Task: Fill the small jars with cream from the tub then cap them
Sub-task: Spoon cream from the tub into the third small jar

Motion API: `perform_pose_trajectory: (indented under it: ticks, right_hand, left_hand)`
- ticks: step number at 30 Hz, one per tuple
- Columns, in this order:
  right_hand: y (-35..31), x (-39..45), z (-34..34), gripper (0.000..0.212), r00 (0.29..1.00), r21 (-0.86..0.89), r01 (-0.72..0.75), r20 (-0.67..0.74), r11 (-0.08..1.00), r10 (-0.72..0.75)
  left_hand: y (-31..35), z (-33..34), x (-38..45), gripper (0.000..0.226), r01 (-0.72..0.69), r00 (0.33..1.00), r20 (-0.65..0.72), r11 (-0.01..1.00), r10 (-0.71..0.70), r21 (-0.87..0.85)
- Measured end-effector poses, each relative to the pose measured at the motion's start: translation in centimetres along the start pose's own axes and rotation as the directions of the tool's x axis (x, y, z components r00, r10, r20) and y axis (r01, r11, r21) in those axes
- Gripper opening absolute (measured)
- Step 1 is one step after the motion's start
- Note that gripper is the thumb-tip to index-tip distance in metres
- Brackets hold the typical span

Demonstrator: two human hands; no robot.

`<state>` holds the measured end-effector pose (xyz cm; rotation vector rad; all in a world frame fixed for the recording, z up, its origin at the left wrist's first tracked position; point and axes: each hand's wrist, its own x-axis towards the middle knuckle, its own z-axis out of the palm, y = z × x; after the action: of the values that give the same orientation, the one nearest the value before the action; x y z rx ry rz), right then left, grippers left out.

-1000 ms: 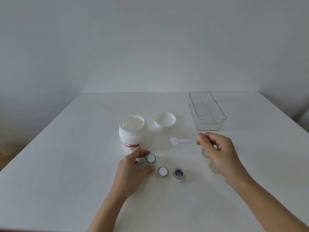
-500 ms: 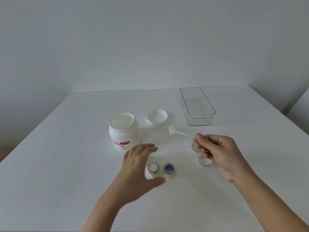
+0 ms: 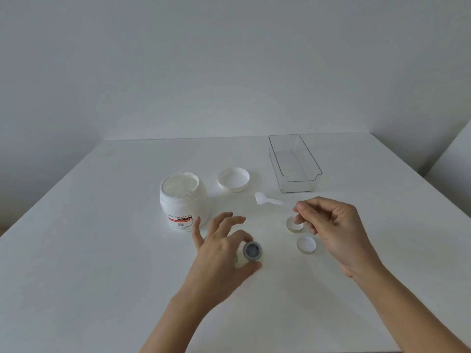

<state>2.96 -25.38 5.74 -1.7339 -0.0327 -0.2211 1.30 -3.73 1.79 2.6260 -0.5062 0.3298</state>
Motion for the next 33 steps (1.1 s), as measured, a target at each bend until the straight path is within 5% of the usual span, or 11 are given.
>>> perform_pose_trajectory:
  ticks: [3,6,14,18,20,22,25,29,33]
  right_hand:
    - [-0.5,0.4,0.8,0.022,0.997,-0.044,0.075,0.004,0.996,-0.075]
    - [-1.3,1.5,2.4,0.027,0.99,-0.068,0.141,0.039,0.988,-0.139]
    - [-5.4,6.4,9.8,0.015,0.888,-0.283,0.46,0.119,0.842,-0.445]
    - [-7.1,8.8,13.9,0.017,0.778,-0.509,0.627,0.36,0.59,-0.516]
    - [-7.3,9.7,15.5,0.024,0.703,-0.613,0.704,0.531,0.358,-0.473]
    - [-7.3,10.3,16.6,0.025,0.611,-0.628,0.769,0.666,0.119,-0.429]
    - [-7.2,10.9,17.7,0.023,0.544,-0.585,0.81,0.774,-0.037,-0.324]
    - [-7.2,11.3,18.2,0.027,0.585,-0.591,0.806,0.788,0.033,-0.193]
    - [-7.3,11.4,17.8,0.032,0.715,-0.618,0.666,0.689,0.417,-0.12]
  left_hand:
    - [-0.4,-1.6,-0.3,0.037,0.043,0.979,-0.174,0.941,-0.106,-0.335]
    - [-1.8,-2.9,-1.2,0.039,0.163,0.927,-0.18,0.787,-0.329,-0.595]
    - [-5.6,-3.5,-2.5,0.034,0.321,0.82,-0.034,0.508,-0.572,-0.8]
    - [-6.0,-2.9,-3.1,0.034,0.314,0.81,-0.033,0.481,-0.585,-0.818]
    - [-6.1,-2.7,-3.4,0.034,0.306,0.806,-0.04,0.475,-0.59,-0.825]
    - [-6.1,-2.6,-3.5,0.034,0.295,0.802,-0.054,0.472,-0.596,-0.831]
    - [-6.2,-2.7,-3.5,0.033,0.267,0.799,-0.075,0.463,-0.597,-0.845]
    - [-6.3,-2.6,-3.6,0.033,0.256,0.796,-0.081,0.455,-0.6,-0.853]
    - [-6.4,-2.5,-3.5,0.035,0.255,0.8,-0.069,0.441,-0.596,-0.86]
